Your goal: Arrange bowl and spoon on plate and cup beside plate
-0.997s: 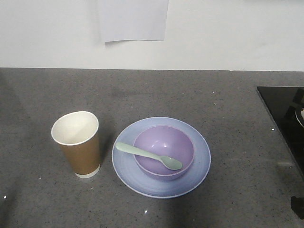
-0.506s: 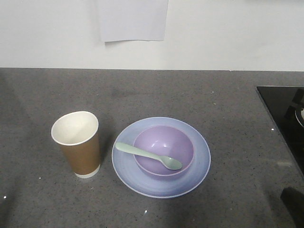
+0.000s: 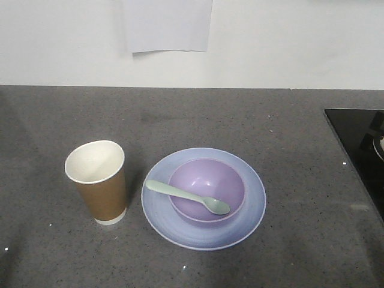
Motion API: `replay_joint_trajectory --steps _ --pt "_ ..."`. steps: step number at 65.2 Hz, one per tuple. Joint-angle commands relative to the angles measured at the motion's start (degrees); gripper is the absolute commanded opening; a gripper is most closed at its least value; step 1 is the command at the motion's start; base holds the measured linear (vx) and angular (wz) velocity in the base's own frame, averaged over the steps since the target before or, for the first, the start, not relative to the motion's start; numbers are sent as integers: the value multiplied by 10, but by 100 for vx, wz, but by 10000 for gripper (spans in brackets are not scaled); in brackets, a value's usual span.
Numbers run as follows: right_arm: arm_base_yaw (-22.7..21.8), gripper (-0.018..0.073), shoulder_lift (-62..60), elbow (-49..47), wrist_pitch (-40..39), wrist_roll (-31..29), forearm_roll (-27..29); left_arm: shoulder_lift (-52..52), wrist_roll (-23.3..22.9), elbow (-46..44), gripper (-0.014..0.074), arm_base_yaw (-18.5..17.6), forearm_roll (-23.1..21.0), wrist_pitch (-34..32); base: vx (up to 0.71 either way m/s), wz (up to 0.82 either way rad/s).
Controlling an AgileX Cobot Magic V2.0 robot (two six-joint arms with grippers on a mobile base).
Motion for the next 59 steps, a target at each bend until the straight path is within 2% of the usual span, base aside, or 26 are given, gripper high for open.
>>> replay_joint_trajectory --steps 1,6,14,20,59 --pt "-21 -2 -4 1 -49 -36 21 -9 -6 17 -6 0 -1 -44 0 0" --pt "-22 -2 -4 1 -61 -68 42 -9 -6 17 -6 0 -1 -44 0 0" --pt "-22 -2 -4 1 -90 -151 104 -9 -6 17 -6 0 -1 -44 0 0" --pt "-22 -2 -4 1 -103 -182 132 -9 -6 17 -6 0 -1 -44 0 0" --pt "-22 -2 -4 1 -100 -188 134 -9 -6 17 -6 0 -1 -44 0 0"
